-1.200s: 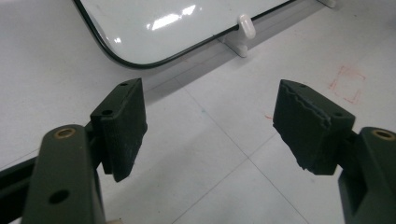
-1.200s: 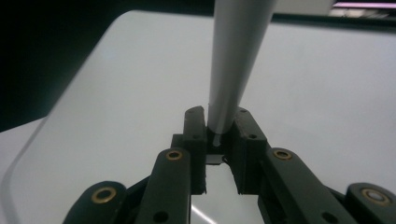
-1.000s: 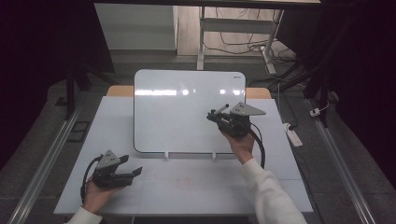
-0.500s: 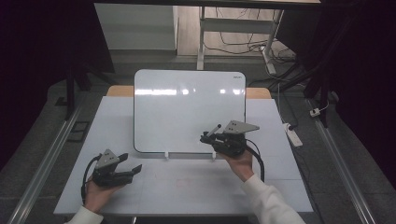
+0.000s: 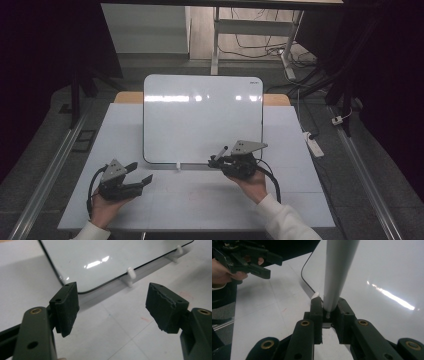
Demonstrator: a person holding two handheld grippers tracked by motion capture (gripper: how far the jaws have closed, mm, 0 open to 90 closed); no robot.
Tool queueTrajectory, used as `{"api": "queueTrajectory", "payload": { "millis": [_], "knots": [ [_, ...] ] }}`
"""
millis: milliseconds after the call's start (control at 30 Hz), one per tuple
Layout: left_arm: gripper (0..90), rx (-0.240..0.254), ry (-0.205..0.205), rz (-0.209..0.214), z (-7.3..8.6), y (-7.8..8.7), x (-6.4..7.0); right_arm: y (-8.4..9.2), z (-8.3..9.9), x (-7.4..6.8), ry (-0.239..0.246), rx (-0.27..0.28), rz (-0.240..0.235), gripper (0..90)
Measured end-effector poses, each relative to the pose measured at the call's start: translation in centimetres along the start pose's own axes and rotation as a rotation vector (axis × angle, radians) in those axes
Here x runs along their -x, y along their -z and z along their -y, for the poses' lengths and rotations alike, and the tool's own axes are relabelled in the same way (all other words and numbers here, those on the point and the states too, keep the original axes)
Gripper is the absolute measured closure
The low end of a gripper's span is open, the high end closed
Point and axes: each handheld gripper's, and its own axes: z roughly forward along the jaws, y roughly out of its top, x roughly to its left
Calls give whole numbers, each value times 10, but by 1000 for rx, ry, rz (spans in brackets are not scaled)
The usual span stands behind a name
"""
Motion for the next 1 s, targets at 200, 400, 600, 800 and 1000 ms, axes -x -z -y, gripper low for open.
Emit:
{"api": "queueTrajectory", "payload": {
  "millis": [200, 400, 600, 800, 1000],
  "knots": [
    [268, 29, -62, 41, -20, -2, 21, -6, 2, -6, 3, -14, -22, 775],
    [267, 40, -105, 106, -45, -16, 41, -16, 3, -12, 5, -29, -52, 775],
    [275, 49, -138, 171, -68, -32, 59, -20, 5, -18, 10, -39, -70, 775],
    [281, 43, -137, 220, -83, -47, 68, -23, 6, -20, 3, -43, -80, 775],
    [292, 43, -134, 260, -91, -52, 75, -26, 7, -21, 3, -53, -84, 775]
  ]
}}
